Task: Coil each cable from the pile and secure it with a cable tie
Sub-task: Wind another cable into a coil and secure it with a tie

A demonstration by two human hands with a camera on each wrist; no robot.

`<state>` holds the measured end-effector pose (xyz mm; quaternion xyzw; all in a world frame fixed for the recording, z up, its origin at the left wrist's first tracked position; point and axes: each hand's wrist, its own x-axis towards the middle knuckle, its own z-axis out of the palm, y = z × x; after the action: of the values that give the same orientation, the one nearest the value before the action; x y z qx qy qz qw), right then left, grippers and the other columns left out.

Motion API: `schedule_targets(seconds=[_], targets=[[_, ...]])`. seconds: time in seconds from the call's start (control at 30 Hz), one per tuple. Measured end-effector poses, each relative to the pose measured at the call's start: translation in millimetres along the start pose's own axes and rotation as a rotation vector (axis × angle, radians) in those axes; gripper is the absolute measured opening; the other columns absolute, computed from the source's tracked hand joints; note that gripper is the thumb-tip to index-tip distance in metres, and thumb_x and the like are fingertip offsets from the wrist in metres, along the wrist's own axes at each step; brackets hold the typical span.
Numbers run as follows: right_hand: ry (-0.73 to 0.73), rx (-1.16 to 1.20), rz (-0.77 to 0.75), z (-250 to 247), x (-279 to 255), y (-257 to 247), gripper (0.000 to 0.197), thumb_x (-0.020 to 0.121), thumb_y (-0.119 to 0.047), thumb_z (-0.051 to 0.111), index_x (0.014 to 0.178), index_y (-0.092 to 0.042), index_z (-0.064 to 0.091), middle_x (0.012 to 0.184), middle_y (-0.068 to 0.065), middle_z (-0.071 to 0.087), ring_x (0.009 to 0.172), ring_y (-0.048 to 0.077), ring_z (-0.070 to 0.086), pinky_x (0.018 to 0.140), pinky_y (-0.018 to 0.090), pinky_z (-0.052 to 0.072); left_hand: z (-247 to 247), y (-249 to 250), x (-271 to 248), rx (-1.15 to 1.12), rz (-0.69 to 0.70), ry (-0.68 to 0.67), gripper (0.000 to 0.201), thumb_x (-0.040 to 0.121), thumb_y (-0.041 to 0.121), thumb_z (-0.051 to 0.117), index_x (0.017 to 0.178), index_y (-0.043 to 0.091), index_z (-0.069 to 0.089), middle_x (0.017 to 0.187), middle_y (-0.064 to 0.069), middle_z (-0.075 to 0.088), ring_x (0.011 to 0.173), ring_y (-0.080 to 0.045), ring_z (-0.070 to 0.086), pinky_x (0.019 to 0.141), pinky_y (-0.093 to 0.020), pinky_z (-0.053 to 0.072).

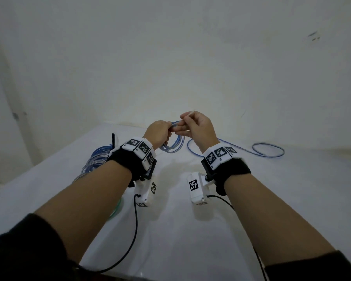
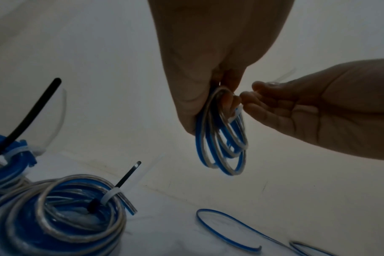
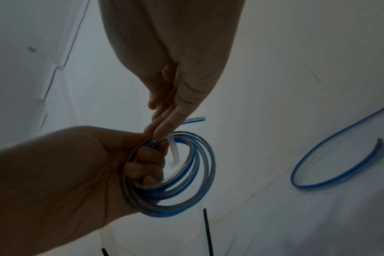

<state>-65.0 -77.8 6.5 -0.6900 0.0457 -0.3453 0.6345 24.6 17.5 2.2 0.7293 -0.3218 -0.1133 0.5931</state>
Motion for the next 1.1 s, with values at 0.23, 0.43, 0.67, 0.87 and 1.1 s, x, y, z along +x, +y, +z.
schedule_targets(seconds=[0.23,0.43,0.67,0.87,1.1], targets=[[-0.008,-0.028,-0.079,1.6,1.2,8.5,0.020,0.096,0.002,0.042,0.088,-0.007,0.058,0.073,0.010,0.055,0.063,0.020,0.065,0.071,0.035,0.059,-1.7,-7.3,-1.5,0.119,-0.097,-0.093,0.038,0.097,0.023,0.036,0.071,0.008,0.059,0.048,0.003,0.062,0.032,-0.002,0.040,0.039,-0.015,0.034],[0.013,-0.037,-0.103,7.1,3.9,9.4,0.019,0.098,-0.006,0.044,0.088,-0.010,0.060,0.069,0.006,0.051,0.059,0.013,0.057,0.070,0.034,0.055,-0.7,-0.3,-6.7,0.052,-0.130,-0.161,0.029,0.098,0.022,0.040,0.084,0.003,0.058,0.074,-0.008,0.065,0.042,-0.007,0.037,0.044,-0.018,0.029],[0.101,-0.216,-0.062,12.9,15.9,20.6,0.025,0.097,-0.014,0.045,0.078,-0.021,0.060,0.083,0.001,0.061,0.065,0.013,0.056,0.063,0.025,0.049,-6.3,-5.8,-8.0,0.035,-0.097,-0.079,0.026,0.096,0.010,0.038,0.099,0.000,0.062,0.076,-0.002,0.061,0.054,-0.011,0.037,0.043,-0.015,0.032],[0.140,-0.254,0.021,21.6,22.4,30.7,0.022,0.097,-0.011,0.043,0.079,-0.014,0.055,0.086,0.012,0.069,0.077,0.017,0.067,0.077,0.022,0.051,-15.7,-9.0,-10.3,0.105,0.008,0.025,0.029,0.095,0.004,0.040,0.112,-0.004,0.062,0.089,-0.018,0.066,0.063,-0.012,0.042,0.054,-0.017,0.031],[0.122,-0.355,0.040,37.0,25.8,36.4,0.018,0.093,-0.008,0.048,0.081,-0.007,0.063,0.091,0.009,0.064,0.089,0.024,0.063,0.089,0.040,0.053,-23.5,-11.9,-14.9,0.025,-0.030,0.056,0.033,0.094,-0.001,0.040,0.123,-0.003,0.056,0.122,-0.025,0.060,0.110,-0.040,0.054,0.075,-0.035,0.046]])
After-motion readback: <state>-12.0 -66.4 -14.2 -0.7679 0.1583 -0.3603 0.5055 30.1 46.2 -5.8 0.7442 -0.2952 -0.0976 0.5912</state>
